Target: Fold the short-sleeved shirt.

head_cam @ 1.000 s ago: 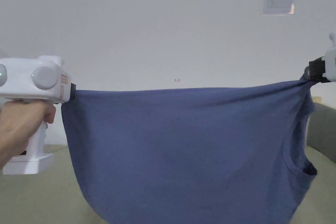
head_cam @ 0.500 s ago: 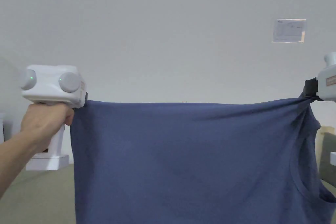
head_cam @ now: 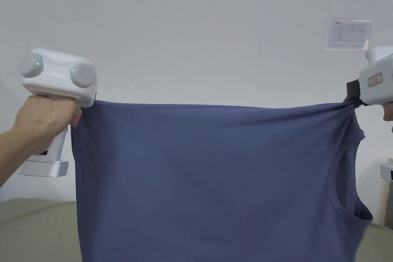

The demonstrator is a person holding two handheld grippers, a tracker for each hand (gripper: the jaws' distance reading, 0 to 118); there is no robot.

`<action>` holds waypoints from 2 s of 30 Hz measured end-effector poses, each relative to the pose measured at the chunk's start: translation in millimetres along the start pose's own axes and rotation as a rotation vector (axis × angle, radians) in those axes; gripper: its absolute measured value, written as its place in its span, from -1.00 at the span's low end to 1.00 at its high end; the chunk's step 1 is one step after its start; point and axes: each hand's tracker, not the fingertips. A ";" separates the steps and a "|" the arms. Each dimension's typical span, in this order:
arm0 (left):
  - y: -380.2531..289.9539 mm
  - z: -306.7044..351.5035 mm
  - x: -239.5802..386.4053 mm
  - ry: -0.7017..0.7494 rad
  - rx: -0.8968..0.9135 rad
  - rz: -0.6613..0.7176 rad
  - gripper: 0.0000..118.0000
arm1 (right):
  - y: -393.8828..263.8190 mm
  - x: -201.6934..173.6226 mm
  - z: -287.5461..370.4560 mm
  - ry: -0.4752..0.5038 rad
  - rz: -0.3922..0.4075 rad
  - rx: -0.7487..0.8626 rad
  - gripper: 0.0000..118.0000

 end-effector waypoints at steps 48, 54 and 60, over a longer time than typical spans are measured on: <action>-479.3 51.2 -6.1 -0.166 -0.537 -0.051 -0.98 | -481.2 -9.0 111.9 0.152 -0.229 -0.577 -0.95; -516.2 102.4 -31.9 -0.168 -0.567 -0.035 -0.98 | -532.9 5.6 173.5 0.157 -0.283 -0.664 -0.95; -536.0 149.5 -48.6 -0.195 -0.607 -0.005 -0.98 | -555.9 14.3 216.5 0.165 -0.276 -0.692 -0.95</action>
